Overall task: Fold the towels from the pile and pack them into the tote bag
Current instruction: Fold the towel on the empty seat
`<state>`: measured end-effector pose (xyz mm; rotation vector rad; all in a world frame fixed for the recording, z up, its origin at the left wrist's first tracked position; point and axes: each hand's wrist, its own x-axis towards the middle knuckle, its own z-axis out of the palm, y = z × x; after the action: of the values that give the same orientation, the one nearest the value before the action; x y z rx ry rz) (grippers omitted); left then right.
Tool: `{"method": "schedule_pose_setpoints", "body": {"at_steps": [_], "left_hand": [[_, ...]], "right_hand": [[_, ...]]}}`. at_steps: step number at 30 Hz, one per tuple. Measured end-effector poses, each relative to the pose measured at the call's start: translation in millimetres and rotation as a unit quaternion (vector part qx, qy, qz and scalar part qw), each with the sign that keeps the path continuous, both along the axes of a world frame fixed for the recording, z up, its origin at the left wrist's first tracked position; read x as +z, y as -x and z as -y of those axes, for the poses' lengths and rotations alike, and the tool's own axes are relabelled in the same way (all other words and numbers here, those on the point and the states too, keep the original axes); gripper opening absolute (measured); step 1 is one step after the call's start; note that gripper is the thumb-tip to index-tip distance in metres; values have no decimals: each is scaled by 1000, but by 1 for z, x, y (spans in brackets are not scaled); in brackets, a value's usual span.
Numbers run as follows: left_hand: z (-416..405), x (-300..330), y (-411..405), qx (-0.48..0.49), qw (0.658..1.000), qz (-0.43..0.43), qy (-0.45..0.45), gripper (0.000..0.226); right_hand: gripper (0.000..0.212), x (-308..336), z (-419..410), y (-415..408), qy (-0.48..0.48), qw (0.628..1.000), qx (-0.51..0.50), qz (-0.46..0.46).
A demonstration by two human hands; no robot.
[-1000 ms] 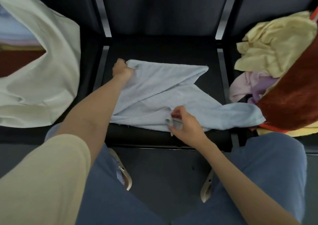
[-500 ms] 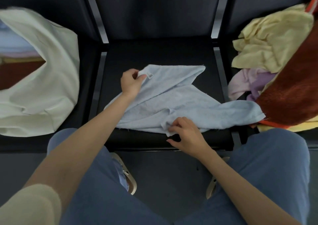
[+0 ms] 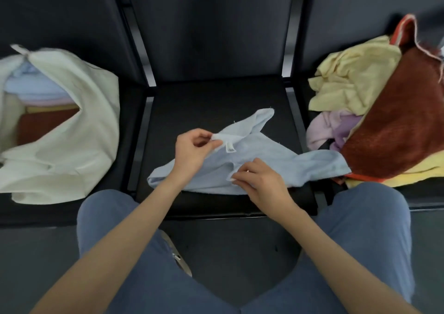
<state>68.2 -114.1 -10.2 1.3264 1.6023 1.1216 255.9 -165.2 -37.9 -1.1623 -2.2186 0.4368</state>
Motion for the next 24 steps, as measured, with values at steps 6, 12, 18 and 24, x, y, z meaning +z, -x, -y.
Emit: {"method": "schedule_pose_setpoints", "body": {"at_steps": [6, 12, 18, 24], "left_hand": [[16, 12, -18, -94, 995, 17, -2, 17], [22, 15, -27, -111, 993, 34, -8, 15], [19, 13, -28, -98, 993, 59, -15, 32], [19, 13, -22, -116, 993, 14, -31, 23]], "right_hand": [[9, 34, -12, -7, 67, 990, -52, -117], [20, 45, -14, -3, 167, 957, -105, -215], [32, 38, -22, -4, 171, 960, -102, -199], [10, 36, -23, -3, 149, 959, -131, -201]]}}
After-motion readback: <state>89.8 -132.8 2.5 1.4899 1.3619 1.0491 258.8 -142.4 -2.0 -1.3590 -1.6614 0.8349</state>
